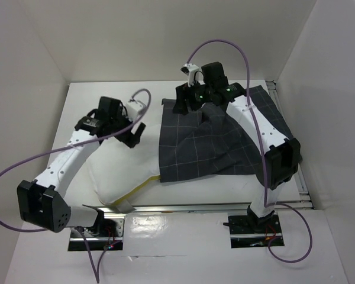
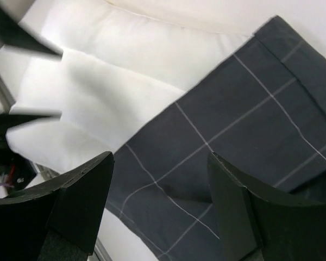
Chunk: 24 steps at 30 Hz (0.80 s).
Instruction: Put the pillow into the pillowcase
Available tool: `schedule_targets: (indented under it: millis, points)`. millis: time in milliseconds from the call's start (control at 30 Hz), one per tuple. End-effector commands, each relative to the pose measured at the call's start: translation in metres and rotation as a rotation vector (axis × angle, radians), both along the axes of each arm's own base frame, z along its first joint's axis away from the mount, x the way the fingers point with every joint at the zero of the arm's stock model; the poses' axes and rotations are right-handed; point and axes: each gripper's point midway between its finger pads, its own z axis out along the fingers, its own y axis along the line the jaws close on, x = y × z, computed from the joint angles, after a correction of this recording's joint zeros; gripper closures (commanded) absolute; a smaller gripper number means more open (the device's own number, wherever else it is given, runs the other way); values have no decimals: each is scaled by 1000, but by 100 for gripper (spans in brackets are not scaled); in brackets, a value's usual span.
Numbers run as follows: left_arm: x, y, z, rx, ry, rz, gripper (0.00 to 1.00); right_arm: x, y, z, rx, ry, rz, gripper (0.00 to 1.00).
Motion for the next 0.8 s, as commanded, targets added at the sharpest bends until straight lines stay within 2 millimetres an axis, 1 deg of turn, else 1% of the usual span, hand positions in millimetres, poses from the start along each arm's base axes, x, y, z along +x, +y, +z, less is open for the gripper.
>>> schedule_targets:
  millis: [0, 33, 67, 100, 167, 200, 233, 267, 300, 333, 400, 433, 467, 500, 533, 567, 633, 667, 700, 733, 767]
  points:
    - [55, 30, 46, -92, -114, 236, 5, -18, 25, 25, 67, -20, 106, 23]
    - [61, 33, 47, -108, -107, 259, 5, -18, 25, 25, 67, -20, 106, 23]
    - [71, 35, 42, -119, -84, 277, 5, -22, 29, 21, 58, -20, 126, 23]
    - [77, 44, 39, -130, -67, 306, 3, -27, 33, 19, 54, -12, 138, 25]
    - [88, 47, 35, -169, -29, 314, 3, -31, 36, 16, 47, -10, 151, 25]
    - [95, 56, 19, -170, 24, 350, 2, -33, 39, 16, 43, -17, 165, 25]
    - [99, 60, 13, -176, 51, 359, 2, -33, 39, 16, 43, -17, 165, 25]
    - [107, 58, 18, -219, 61, 340, 1, -33, 39, 16, 43, -17, 165, 25]
    - [108, 64, 12, -233, 101, 351, 1, -37, 41, 20, 44, -32, 179, 25]
    - [119, 60, 4, -266, 140, 335, 1, -37, 41, 20, 44, -33, 179, 25]
    - [127, 61, -4, -285, 189, 309, 1, -39, 40, 14, 33, -23, 184, 25]
    - [130, 67, -26, -273, 256, 325, 1, -39, 40, 14, 33, -23, 184, 25]
    - [139, 63, -20, -296, 248, 306, 1, -42, 43, 14, 29, -31, 198, 25]
    - [146, 70, -24, -293, 246, 314, 1, -42, 43, 14, 29, -31, 198, 25]
    - [150, 72, -26, -304, 251, 315, 1, -43, 42, 9, 23, -20, 198, 26]
    - [159, 79, -32, -305, 251, 313, 1, -43, 42, 9, 23, -20, 198, 26]
    - [165, 81, -39, -305, 253, 279, 1, -42, 42, 9, 20, -28, 203, 26]
    - [171, 75, -31, -331, 243, 227, 1, -42, 42, 9, 20, -28, 203, 27]
    - [162, 71, -52, -338, 340, 207, 1, -42, 42, 9, 20, -28, 203, 27]
    - [162, 73, -56, -342, 358, 174, 1, -42, 42, 9, 20, -28, 203, 27]
    - [161, 71, -61, -353, 381, 153, 1, -42, 42, 9, 20, -28, 203, 27]
